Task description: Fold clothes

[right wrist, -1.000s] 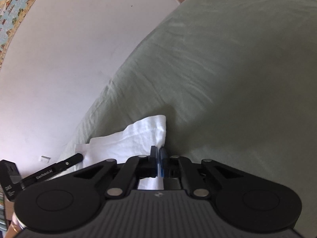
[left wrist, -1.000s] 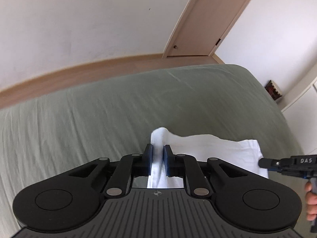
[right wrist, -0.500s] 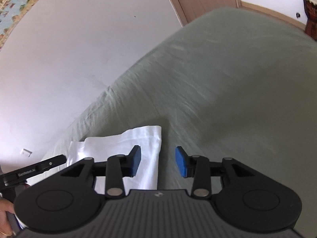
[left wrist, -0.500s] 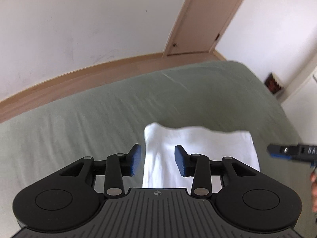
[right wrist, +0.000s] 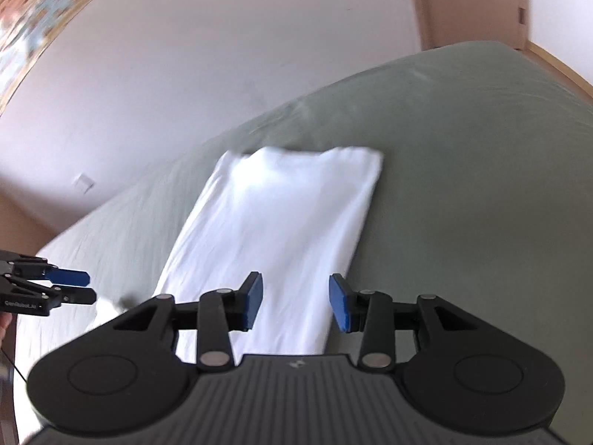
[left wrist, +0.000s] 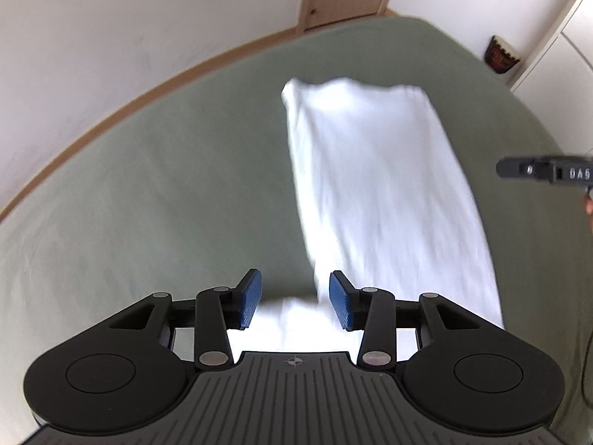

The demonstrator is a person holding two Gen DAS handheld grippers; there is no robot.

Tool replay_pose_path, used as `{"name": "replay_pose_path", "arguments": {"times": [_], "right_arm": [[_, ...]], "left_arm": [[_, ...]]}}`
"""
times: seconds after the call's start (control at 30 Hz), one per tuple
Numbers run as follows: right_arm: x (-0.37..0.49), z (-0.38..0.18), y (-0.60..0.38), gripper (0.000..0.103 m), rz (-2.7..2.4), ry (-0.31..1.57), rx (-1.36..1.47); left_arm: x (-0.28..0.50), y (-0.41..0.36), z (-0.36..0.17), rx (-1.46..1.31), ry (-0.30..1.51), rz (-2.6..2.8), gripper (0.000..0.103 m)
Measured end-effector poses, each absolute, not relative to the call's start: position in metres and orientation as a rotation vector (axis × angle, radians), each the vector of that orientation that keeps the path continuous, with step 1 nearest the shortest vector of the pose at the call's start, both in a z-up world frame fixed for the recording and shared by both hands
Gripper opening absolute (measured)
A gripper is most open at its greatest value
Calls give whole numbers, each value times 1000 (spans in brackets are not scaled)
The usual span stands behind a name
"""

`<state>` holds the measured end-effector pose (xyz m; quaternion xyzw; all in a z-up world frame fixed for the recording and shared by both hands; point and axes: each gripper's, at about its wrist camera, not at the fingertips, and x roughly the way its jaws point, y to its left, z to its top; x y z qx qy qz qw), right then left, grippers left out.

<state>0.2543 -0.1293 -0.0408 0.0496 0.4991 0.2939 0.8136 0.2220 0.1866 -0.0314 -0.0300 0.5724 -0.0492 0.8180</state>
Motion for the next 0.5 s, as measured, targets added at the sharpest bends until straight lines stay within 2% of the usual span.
{"name": "replay_pose_path", "arguments": {"times": [0.1,0.27,0.5], "right_arm": [[240,-42,-119,50,661,1073,63],[214,-42,-109,51,702,1089,12],[170,-43,-100,51,745,1124,-61]], "left_arm": [[178,194,-36,-101,1239,-43,42],[107,195,-59,-176,1243,101,42],[85,172,-72,-155,1237,121,43]]}}
